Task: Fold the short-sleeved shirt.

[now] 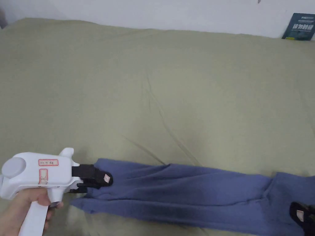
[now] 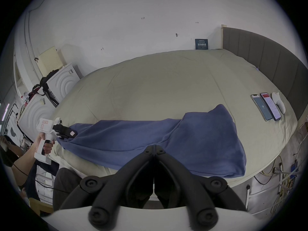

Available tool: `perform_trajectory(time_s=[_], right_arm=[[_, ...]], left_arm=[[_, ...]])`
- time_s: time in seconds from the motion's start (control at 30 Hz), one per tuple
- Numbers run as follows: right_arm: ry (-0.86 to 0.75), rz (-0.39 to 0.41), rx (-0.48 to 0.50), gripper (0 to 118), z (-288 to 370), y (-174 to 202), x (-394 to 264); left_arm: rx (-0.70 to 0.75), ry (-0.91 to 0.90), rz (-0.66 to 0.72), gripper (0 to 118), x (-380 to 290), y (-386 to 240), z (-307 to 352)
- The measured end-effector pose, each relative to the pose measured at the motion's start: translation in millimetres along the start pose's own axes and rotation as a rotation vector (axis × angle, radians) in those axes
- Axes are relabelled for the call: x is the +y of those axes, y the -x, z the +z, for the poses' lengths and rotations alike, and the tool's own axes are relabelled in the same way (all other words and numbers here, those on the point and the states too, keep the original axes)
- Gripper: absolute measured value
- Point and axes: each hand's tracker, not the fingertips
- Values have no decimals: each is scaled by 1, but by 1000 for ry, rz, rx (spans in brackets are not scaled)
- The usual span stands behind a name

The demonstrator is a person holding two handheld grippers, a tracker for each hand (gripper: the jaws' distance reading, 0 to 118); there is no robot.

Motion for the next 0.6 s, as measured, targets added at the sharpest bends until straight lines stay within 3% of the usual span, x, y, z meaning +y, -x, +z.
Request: perform_trajectory(time_s=[0.3,0.37,0.5,0.6], right_arm=[[-56,-13,-7,0,19,-10,8],[-61,-21,2,0,21,-14,9],[-70,-23,4,0,23,-20,9],[-71,-30,5,0,23,-22,7]], left_arm=[[46,-82,-1,5,1,-9,44],[144,-123,-15,5,4,-8,66],[212,-205,57,5,7,0,111],[287,-234,26,5,10,-3,132]])
